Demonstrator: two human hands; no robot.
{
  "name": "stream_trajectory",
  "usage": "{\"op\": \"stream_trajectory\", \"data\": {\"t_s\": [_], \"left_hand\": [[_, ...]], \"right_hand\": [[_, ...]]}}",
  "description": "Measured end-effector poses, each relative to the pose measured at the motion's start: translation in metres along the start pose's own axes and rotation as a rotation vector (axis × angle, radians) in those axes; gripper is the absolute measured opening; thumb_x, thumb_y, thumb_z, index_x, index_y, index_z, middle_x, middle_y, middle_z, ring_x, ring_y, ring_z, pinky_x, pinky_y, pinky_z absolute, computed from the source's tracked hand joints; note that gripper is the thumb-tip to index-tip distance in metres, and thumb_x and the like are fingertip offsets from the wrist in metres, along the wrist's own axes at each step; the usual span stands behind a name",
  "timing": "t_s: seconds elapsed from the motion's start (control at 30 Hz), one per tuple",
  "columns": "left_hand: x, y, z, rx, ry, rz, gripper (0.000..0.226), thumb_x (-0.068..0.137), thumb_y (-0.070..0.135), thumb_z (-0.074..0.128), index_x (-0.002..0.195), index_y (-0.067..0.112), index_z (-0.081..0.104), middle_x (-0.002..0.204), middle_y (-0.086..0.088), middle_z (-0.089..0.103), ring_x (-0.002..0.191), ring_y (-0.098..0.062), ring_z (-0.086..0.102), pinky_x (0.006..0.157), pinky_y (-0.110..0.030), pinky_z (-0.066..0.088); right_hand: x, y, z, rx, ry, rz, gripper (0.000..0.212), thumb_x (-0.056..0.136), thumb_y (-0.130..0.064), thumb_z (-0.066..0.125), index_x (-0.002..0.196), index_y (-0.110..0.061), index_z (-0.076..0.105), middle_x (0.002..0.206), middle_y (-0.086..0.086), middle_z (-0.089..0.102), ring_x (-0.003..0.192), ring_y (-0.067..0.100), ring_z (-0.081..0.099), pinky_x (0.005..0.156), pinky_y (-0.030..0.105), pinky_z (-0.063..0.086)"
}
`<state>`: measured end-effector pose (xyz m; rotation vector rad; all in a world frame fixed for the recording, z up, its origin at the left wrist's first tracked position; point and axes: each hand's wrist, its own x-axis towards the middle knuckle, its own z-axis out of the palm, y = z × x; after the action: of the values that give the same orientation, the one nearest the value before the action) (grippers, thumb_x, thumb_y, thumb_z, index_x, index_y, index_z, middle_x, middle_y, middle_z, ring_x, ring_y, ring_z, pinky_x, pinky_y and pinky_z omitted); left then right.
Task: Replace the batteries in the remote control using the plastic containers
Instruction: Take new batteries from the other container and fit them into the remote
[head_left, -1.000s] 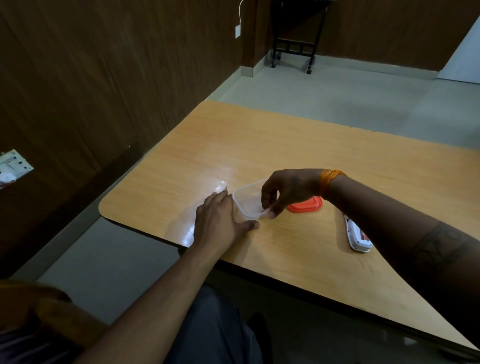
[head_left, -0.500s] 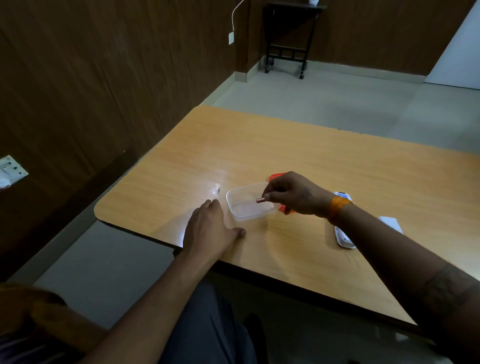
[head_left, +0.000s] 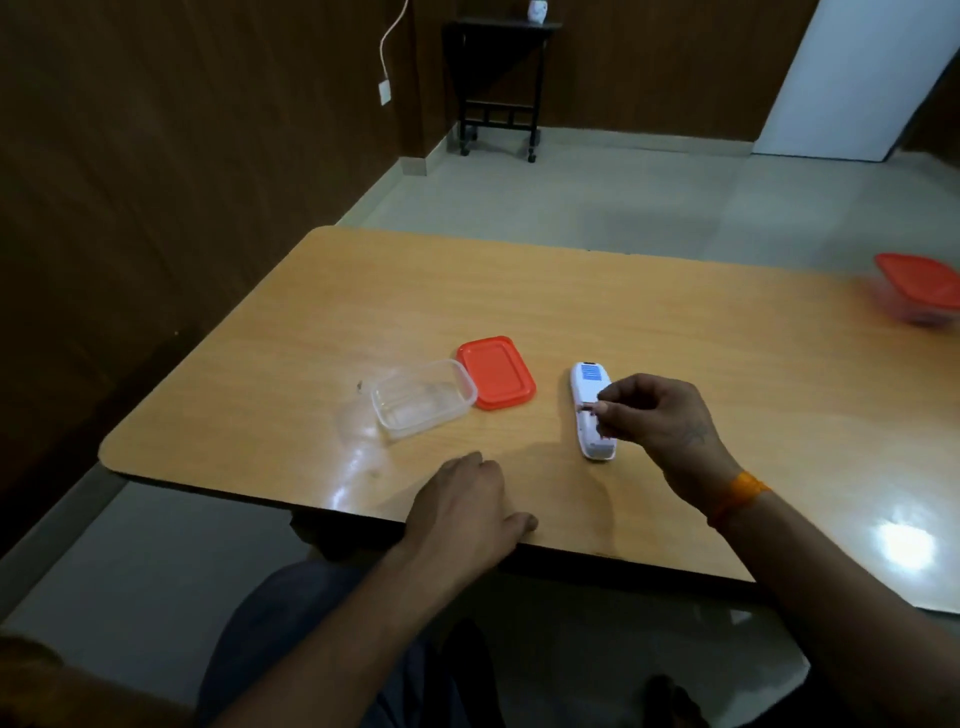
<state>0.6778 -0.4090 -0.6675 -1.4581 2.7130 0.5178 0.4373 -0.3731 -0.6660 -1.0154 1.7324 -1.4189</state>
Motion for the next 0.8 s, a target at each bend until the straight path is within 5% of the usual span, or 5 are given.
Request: {"op": "stream_trajectory", "data": {"t_s": [0.13, 0.27, 0.37, 0.53, 0.8], "left_hand": [[0.029, 0.021, 0.01, 0.023, -0.021, 0.06, 0.066, 0.088, 0.063, 0.067, 0.129, 0.012, 0.059, 0.144, -0.011, 0.053, 0.137, -0.029, 0.048, 0.11, -0.04, 0.042], [0.052, 0.033, 0.016, 0.015, -0.024, 0.096, 0.085, 0.09, 0.066, 0.064, 0.152, 0.012, 0.044, 0.17, -0.011, 0.03, 0.158, -0.029, 0.025, 0.127, -0.04, 0.024], [0.064, 0.039, 0.02, -0.01, 0.013, 0.124, 0.09, 0.091, 0.068, 0.062, 0.158, 0.014, 0.038, 0.172, -0.009, 0.028, 0.159, -0.026, 0.022, 0.127, -0.039, 0.022], [0.08, 0.042, 0.029, -0.106, 0.072, 0.147, 0.098, 0.088, 0.073, 0.061, 0.162, 0.016, 0.032, 0.172, -0.004, 0.028, 0.159, -0.023, 0.022, 0.127, -0.036, 0.02], [0.092, 0.043, 0.045, -0.19, 0.198, 0.236, 0.079, 0.091, 0.065, 0.064, 0.149, 0.013, 0.054, 0.159, -0.011, 0.05, 0.151, -0.028, 0.04, 0.125, -0.036, 0.024]], "right_hand": [[0.003, 0.0, -0.023, -0.011, 0.077, 0.023, 0.016, 0.09, 0.005, 0.074, 0.103, -0.004, 0.077, 0.096, 0.012, 0.079, 0.095, 0.023, 0.076, 0.073, 0.023, 0.063], [0.008, 0.008, -0.024, -0.125, 0.131, -0.024, 0.017, 0.086, -0.01, 0.083, 0.099, -0.017, 0.073, 0.088, 0.008, 0.079, 0.087, 0.024, 0.077, 0.075, 0.038, 0.067], [0.014, 0.015, -0.022, -0.239, 0.18, -0.065, 0.023, 0.077, -0.017, 0.091, 0.088, -0.016, 0.07, 0.079, 0.007, 0.076, 0.078, 0.03, 0.075, 0.072, 0.046, 0.065], [0.018, 0.019, -0.016, -0.421, 0.187, -0.2, 0.013, 0.079, -0.014, 0.087, 0.089, -0.015, 0.077, 0.079, -0.006, 0.076, 0.076, 0.008, 0.071, 0.07, 0.025, 0.056], [0.022, 0.028, -0.003, -0.573, 0.157, -0.259, 0.012, 0.081, -0.016, 0.084, 0.091, -0.014, 0.079, 0.083, -0.005, 0.077, 0.071, 0.01, 0.067, 0.07, 0.024, 0.051]]}}
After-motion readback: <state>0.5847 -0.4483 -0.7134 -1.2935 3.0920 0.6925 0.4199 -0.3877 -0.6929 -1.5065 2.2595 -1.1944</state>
